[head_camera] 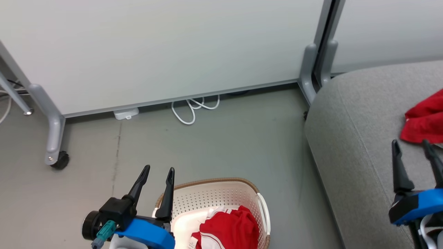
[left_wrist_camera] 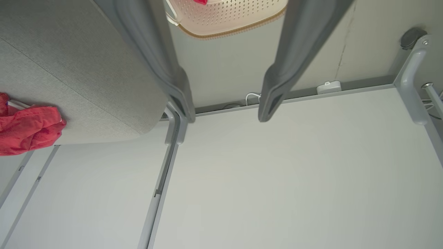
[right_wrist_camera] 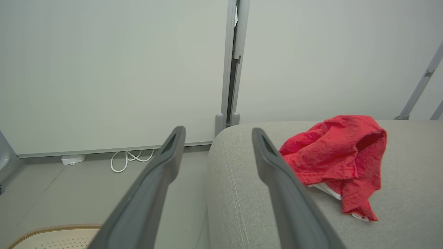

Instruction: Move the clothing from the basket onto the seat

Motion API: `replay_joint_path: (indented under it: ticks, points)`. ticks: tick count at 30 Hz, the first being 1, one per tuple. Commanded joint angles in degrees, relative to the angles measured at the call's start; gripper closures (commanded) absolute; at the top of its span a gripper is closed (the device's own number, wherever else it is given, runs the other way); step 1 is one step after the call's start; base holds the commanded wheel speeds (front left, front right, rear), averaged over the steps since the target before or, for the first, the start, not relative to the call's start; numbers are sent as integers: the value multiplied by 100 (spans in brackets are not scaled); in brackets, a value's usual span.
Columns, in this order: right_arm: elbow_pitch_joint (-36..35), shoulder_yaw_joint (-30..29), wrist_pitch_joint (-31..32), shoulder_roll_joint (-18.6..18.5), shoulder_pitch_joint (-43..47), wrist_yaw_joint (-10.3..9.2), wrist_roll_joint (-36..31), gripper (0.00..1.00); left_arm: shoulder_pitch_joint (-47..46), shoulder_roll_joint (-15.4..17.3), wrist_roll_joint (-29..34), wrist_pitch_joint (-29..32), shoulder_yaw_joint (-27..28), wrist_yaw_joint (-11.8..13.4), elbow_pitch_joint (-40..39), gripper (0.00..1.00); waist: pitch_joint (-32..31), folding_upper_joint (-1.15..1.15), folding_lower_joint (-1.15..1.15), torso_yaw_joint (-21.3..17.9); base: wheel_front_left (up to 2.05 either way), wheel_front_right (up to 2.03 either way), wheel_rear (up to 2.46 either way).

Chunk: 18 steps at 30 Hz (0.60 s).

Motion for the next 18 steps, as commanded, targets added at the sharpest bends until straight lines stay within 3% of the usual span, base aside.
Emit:
replay_joint_path:
  ticks: [1,8,18]
  points:
    - [-60,0,12,27,126,1,-55,0,55,-13,15,-15,27,-6,13,0,-110,0,1,112,0,0,0]
    - [-383,299,2,398,626,1,16,0,219,-12,111,-16,392,-6,61,0,-261,0,1,429,0,0,0]
    - [-283,626,-172,563,924,1,-43,0,303,-24,170,-16,738,-6,91,0,-258,0,1,625,0,0,0]
